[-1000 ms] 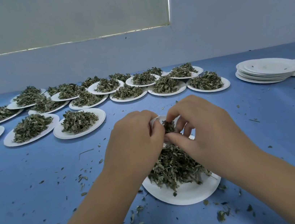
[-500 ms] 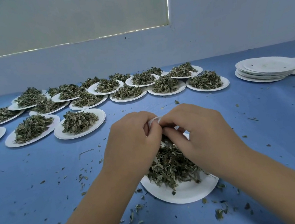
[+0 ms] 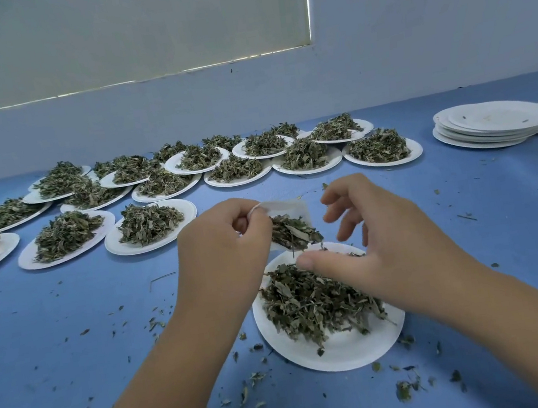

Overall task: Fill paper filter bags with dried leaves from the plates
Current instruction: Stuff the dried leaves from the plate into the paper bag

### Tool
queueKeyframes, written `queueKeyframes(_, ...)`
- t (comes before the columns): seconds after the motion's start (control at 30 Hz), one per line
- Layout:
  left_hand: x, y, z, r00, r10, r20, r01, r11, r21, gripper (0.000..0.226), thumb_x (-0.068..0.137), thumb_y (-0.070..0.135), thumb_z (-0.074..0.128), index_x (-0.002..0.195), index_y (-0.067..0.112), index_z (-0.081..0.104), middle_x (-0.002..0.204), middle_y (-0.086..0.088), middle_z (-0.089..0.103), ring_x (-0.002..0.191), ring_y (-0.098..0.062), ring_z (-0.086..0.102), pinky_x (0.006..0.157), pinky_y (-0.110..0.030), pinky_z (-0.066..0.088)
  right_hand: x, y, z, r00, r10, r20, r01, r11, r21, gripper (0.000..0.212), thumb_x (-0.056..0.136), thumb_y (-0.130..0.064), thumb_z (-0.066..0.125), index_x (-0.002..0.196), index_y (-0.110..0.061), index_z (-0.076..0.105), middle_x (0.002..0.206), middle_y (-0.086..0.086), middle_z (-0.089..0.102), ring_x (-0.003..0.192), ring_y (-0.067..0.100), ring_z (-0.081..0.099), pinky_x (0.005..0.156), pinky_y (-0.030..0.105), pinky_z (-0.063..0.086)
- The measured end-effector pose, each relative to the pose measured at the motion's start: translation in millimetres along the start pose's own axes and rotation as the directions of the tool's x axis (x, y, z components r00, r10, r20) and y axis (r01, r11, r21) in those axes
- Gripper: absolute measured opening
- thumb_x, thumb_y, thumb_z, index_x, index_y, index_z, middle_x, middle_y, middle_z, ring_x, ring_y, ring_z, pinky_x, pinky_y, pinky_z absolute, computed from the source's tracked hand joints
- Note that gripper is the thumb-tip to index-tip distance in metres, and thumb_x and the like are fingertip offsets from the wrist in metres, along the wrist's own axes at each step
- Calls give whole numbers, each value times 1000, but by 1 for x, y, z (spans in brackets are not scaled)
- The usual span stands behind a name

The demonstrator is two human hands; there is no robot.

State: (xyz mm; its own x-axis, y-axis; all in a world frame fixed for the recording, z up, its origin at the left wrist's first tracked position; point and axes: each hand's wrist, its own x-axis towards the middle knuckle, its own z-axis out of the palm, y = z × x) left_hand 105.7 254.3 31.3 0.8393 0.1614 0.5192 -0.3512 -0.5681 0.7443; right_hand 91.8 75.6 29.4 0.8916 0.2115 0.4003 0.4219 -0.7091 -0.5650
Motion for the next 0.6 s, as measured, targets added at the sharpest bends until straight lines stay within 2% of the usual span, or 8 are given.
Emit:
queueKeyframes(0.07, 0, 1, 0, 1000, -1, -3, 1, 1000, 7, 25, 87, 15, 59, 63, 21, 63, 62, -6, 54, 46, -8, 35, 43, -16, 29, 1, 0, 6, 1000, -7, 29, 7, 1000, -15, 55, 66, -72, 60, 107, -48, 33, 95, -23, 53, 86, -6, 53, 64, 16, 43)
queueKeyframes(0.17, 0, 1, 0, 1000, 2, -7, -2, 1000, 15, 26, 88, 15, 59, 63, 21, 62, 62, -5, 54, 45, -8, 36, 42, -15, 29, 0, -2, 10, 999, -31, -12, 32, 997, 66, 38, 76, -53, 67, 101, -44, 40, 86, -19, 58, 78, -4, 55, 62, 14, 44)
queueKeyframes(0.27, -1, 0, 1, 1000, 4, -11, -4, 1000, 16, 24, 87, 15, 59, 63, 17, 62, 62, -7, 54, 46, -9, 34, 44, -18, 29, -1, -4, 11, 991, -90, -95, 104, 982, 157, 29, 80, -34, 73, 94, -40, 48, 91, -25, 59, 77, -3, 56, 68, 9, 42)
queueKeyframes(0.33, -2, 0, 3, 1000, 13, -11, -13, 1000, 27, 20, 86, 16, 59, 67, 11, 64, 61, -9, 53, 48, -11, 35, 45, -22, 31, -2, -5, 11, 976, -128, -174, 160, 970, 181, 27, 82, -25, 74, 91, -39, 53, 84, -19, 63, 77, -1, 58, 69, 10, 43)
queueKeyframes(0.43, -4, 1, 6, 998, 67, -10, -66, 995, 69, 19, 86, 15, 60, 69, 8, 65, 60, -9, 55, 59, -20, 45, 54, -29, 36, -2, -6, 12, 948, -182, -261, 219, 969, 119, 16, 81, -19, 74, 89, -29, 63, 72, -15, 63, 76, 1, 58, 68, 15, 45)
queueKeyframes(0.53, -6, 3, 8, 993, 117, 28, -119, 989, 89, 21, 87, 16, 61, 66, 13, 65, 56, -5, 53, 57, -16, 44, 52, -24, 34, 1, -5, 13, 934, -227, -276, 236, 972, 2, 11, 81, -16, 74, 83, -25, 67, 70, -18, 59, 70, -4, 53, 65, 10, 42)
queueKeyframes(0.6, -8, 5, 9, 988, 148, 53, -152, 985, 86, 20, 87, 16, 60, 69, 21, 68, 55, 0, 53, 54, -12, 43, 48, -19, 33, 3, -6, 15, 939, -249, -236, 240, 969, -65, 9, 84, -17, 71, 84, -26, 69, 72, -15, 59, 67, 1, 52, 63, 13, 43)
